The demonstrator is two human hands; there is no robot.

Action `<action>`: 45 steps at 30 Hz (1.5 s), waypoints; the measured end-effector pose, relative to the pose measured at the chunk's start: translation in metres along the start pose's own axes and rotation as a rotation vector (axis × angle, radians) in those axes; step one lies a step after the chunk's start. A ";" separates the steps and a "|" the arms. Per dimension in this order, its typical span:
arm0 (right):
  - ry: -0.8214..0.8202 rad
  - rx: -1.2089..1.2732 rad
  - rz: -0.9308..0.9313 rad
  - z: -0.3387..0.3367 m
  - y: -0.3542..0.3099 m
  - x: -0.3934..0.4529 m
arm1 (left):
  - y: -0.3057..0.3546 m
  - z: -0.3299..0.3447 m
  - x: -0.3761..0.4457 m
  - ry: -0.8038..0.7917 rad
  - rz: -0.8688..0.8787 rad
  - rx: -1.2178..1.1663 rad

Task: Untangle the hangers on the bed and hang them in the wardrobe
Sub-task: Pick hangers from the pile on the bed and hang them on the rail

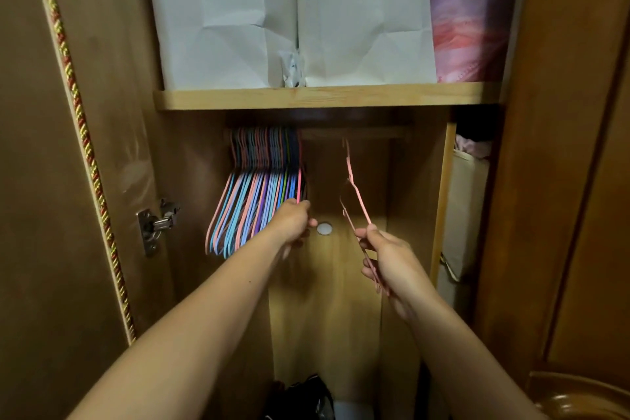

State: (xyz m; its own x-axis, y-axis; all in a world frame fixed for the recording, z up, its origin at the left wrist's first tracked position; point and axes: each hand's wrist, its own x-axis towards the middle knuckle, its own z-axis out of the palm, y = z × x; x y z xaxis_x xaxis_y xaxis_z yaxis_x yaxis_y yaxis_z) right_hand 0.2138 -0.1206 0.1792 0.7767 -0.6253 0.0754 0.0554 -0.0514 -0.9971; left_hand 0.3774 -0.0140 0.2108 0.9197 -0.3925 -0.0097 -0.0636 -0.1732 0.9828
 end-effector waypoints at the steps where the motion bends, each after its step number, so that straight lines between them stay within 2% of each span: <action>1: -0.001 0.006 -0.006 0.002 0.001 0.000 | -0.001 0.000 -0.002 -0.008 -0.003 0.005; 9: -0.042 -0.025 -0.001 0.015 0.017 -0.002 | -0.021 -0.015 -0.025 -0.002 0.051 0.097; 17: 0.009 -0.039 -0.095 0.053 -0.039 0.057 | 0.001 -0.053 -0.056 0.056 0.166 0.448; 22: 0.012 -0.223 -0.082 0.087 -0.035 0.115 | -0.011 -0.093 -0.065 0.078 0.119 0.451; 26: -0.028 -0.490 -0.192 0.112 0.007 0.142 | -0.022 -0.117 -0.071 0.101 0.060 0.398; 29: -0.092 -0.622 -0.264 0.136 0.008 0.140 | -0.023 -0.129 -0.079 0.111 0.048 0.396; 37: -0.176 -0.653 -0.226 0.146 0.011 0.140 | -0.022 -0.133 -0.099 0.129 -0.030 0.384; 41: -0.077 -0.629 -0.183 0.134 0.000 0.114 | -0.026 -0.125 -0.116 0.152 -0.091 0.324; 45: 0.113 -0.587 -0.394 0.136 -0.011 0.072 | -0.038 -0.119 -0.138 0.249 -0.149 0.320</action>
State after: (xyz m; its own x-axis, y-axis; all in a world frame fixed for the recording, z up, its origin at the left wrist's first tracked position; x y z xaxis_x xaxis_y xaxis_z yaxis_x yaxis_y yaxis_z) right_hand 0.3550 -0.0591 0.1950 0.6972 -0.5492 0.4607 -0.0529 -0.6803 -0.7310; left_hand 0.2989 0.1544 0.1969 0.9908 -0.1192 -0.0638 -0.0040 -0.4979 0.8672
